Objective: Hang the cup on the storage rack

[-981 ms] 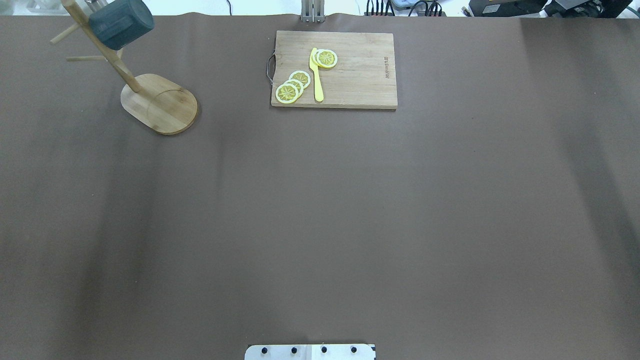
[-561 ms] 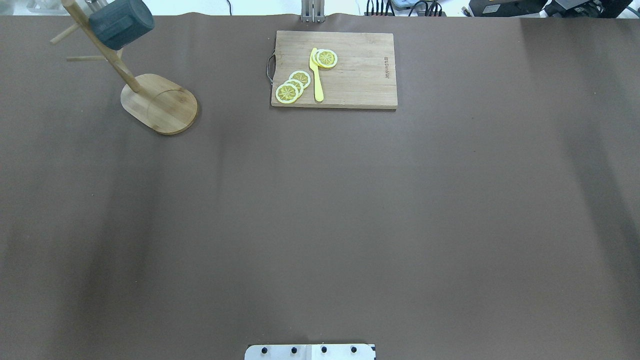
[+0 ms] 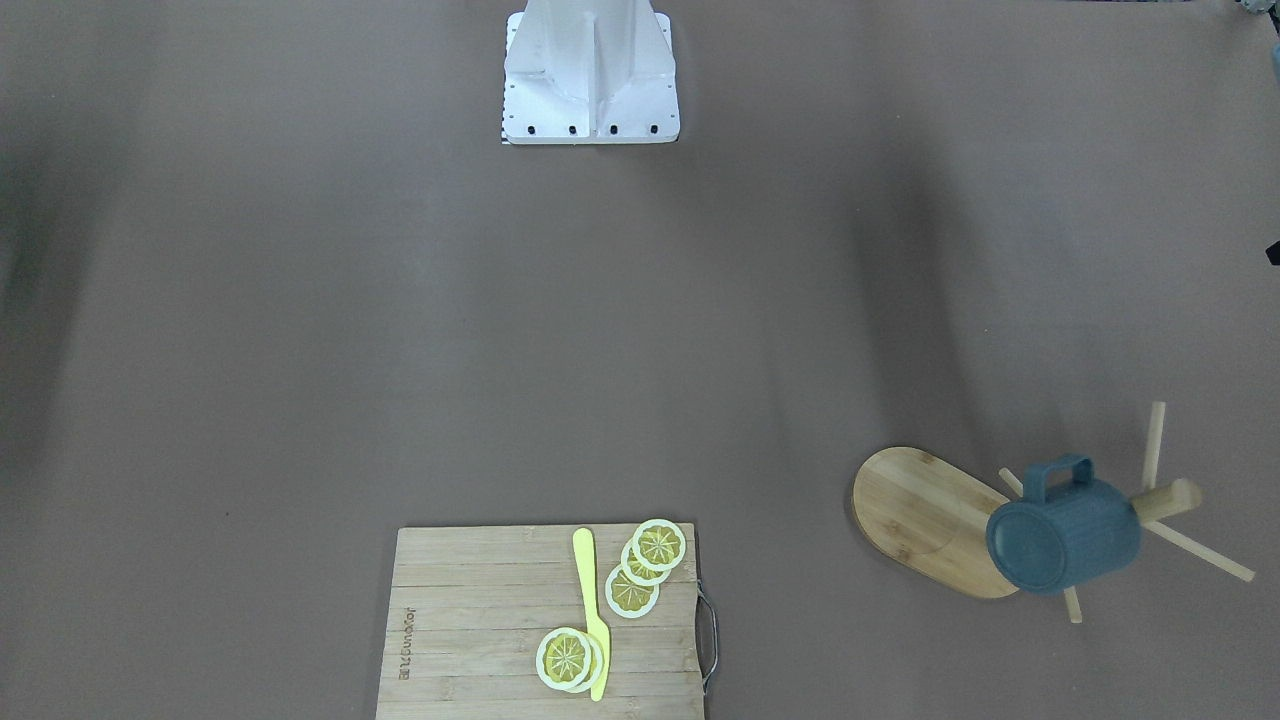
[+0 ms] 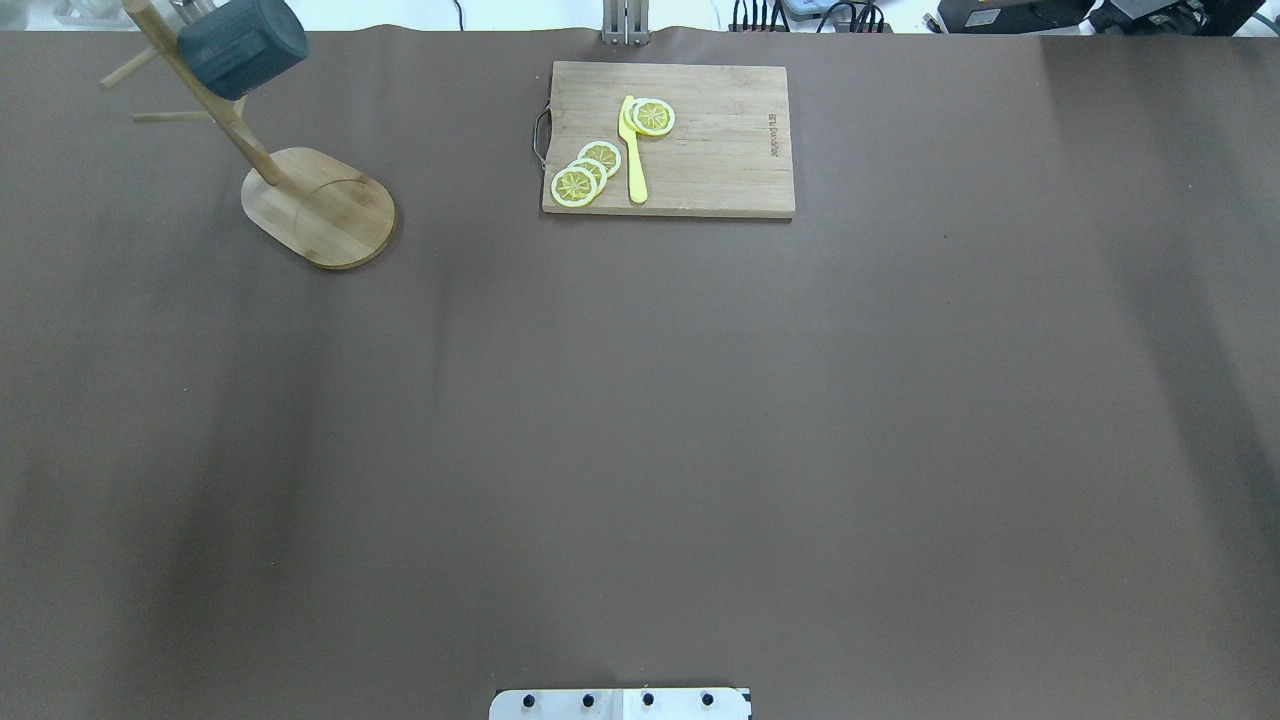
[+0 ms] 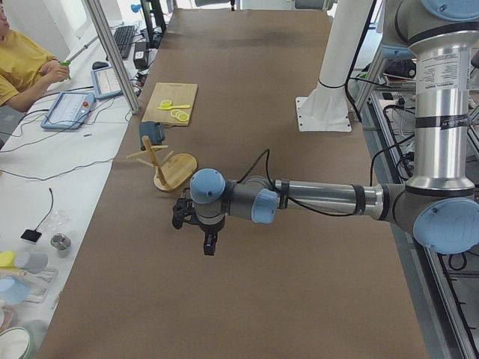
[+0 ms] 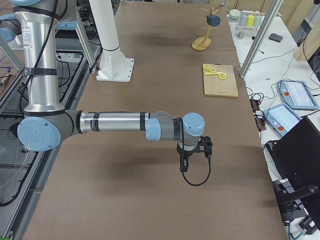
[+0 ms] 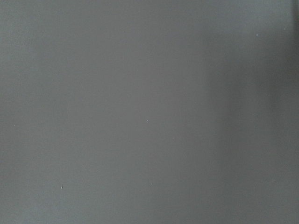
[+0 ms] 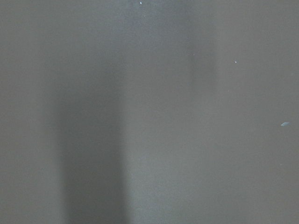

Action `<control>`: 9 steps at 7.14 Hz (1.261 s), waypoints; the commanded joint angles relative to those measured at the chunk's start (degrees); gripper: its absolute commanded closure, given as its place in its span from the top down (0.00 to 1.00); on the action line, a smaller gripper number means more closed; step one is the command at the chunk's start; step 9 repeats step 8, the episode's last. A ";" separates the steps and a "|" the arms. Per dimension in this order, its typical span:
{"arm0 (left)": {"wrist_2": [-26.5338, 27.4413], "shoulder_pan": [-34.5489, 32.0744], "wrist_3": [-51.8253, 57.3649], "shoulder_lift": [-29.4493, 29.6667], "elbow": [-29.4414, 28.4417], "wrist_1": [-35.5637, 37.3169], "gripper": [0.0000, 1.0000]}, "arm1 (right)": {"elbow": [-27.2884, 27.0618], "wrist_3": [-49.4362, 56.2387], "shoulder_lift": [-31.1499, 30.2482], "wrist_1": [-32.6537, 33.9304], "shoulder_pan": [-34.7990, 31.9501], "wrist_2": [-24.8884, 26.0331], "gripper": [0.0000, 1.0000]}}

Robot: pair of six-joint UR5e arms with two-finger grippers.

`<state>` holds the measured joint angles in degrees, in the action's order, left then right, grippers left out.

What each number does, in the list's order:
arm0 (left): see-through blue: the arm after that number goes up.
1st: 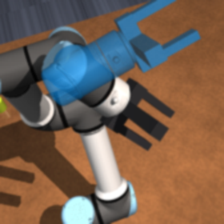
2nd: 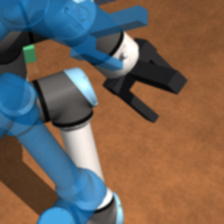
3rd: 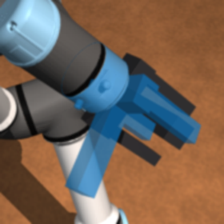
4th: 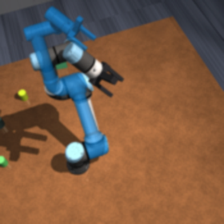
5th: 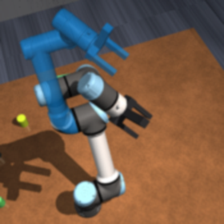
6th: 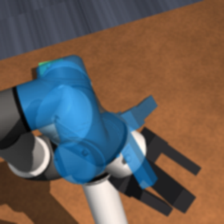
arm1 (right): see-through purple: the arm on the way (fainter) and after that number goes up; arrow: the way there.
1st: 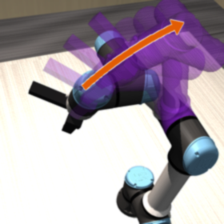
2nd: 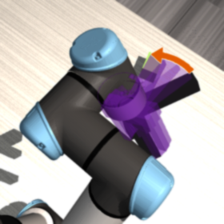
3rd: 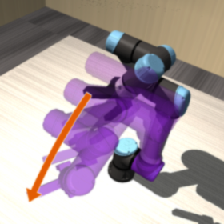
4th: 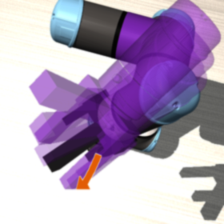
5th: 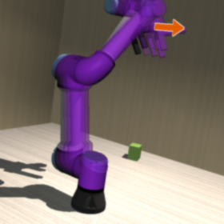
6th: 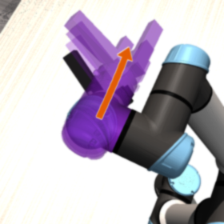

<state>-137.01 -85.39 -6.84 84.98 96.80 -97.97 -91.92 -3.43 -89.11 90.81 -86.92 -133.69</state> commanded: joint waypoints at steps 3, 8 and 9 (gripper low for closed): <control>0.16 0.05 0.42 -0.25 -0.72 -0.20 0.98 | -0.18 0.00 -0.54 -0.19 0.00 0.09 1.00; 0.16 -0.22 -0.10 -0.08 5.07 0.06 0.98 | 0.35 -0.53 1.48 -0.19 0.09 0.09 1.00; 0.16 -0.22 -0.10 -0.08 5.07 0.06 0.98 | 0.35 -0.53 1.48 -0.19 0.09 0.09 1.00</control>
